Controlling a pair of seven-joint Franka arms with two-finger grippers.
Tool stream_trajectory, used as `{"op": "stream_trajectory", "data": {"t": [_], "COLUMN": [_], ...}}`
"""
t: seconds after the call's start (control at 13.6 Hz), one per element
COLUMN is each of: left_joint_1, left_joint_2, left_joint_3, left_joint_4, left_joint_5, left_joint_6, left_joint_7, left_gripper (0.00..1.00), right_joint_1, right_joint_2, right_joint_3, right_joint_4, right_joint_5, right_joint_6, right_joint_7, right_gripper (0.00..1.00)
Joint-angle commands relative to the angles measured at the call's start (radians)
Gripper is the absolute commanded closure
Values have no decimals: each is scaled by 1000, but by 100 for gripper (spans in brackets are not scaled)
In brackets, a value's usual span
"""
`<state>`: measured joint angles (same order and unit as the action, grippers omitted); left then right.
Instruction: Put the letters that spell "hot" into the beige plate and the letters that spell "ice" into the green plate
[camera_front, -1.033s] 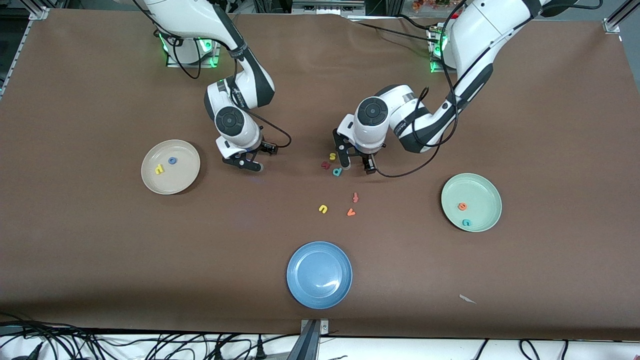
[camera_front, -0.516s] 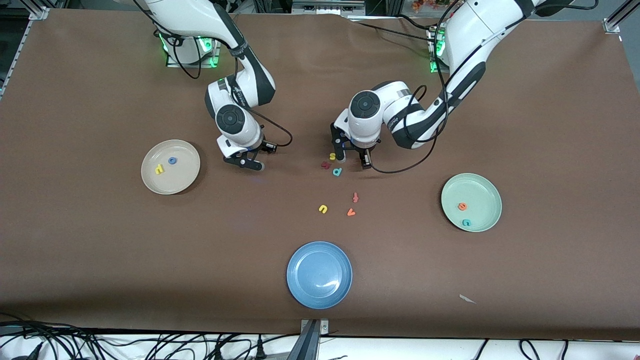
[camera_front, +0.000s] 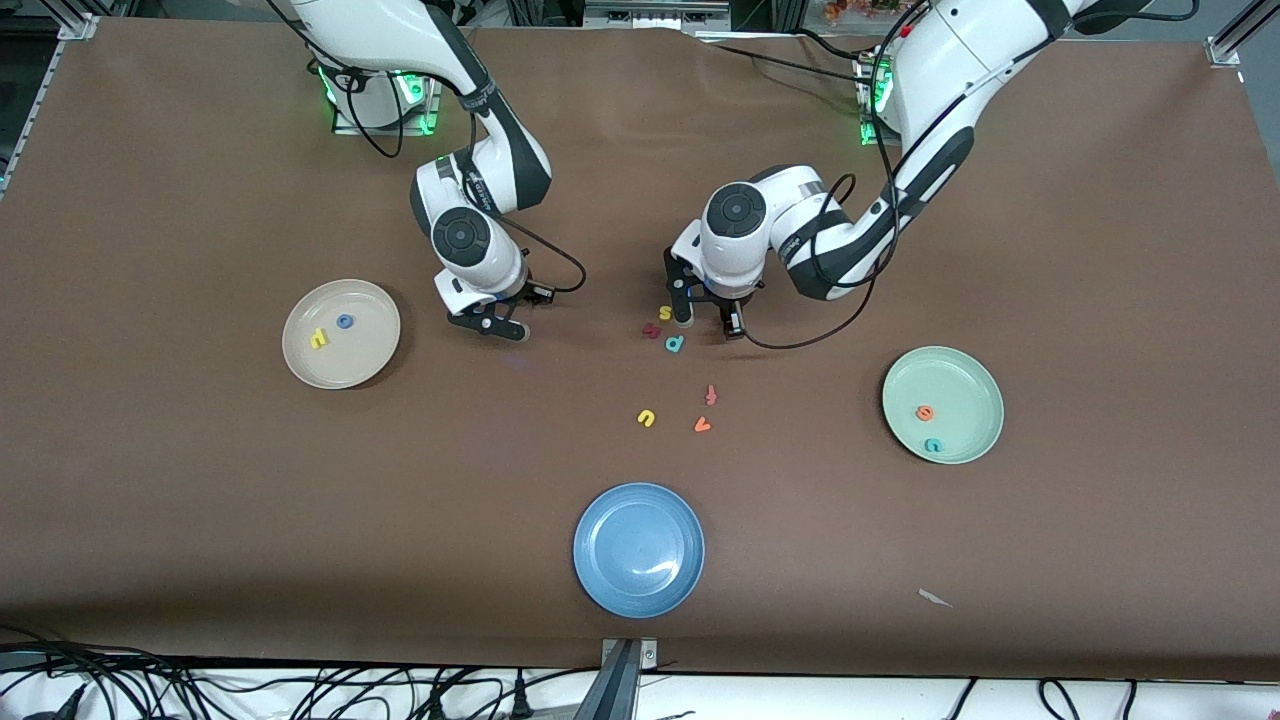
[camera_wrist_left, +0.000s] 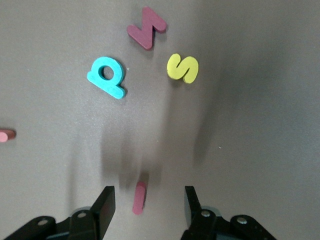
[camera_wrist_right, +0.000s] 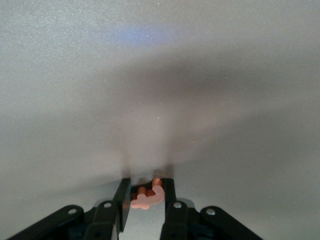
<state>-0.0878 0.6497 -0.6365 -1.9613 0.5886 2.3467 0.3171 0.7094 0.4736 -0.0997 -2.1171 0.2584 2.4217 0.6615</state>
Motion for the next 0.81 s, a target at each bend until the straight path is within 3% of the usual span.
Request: {"op": "stream_trajectory", "data": {"t": [0.0,0.3,0.59,0.74], "left_joint_1": [10,8,7,7], "left_joint_2": [8,16,21,21], "left_joint_3": [3,3,4,4], "left_joint_4": [-14,-16,-14,-14], "left_joint_5": [59,59,60,60], "left_joint_6": [29,31,31,31], "left_joint_7": [-9,-10,-18,-18], "left_gripper": [37,67,74,80], "right_joint_1": [4,2,2,2], "right_joint_2": [-12,-23,-23,-36], "right_joint_3": [2,-58,-83,-133], "right_joint_4": [-3,149,187,189], "right_joint_5": [13,8,1,-1], "right_joint_6": [-35,-307,-383,-406], "right_joint_7": [23,33,20,-58], "right_gripper": [77,77,80,80]}}
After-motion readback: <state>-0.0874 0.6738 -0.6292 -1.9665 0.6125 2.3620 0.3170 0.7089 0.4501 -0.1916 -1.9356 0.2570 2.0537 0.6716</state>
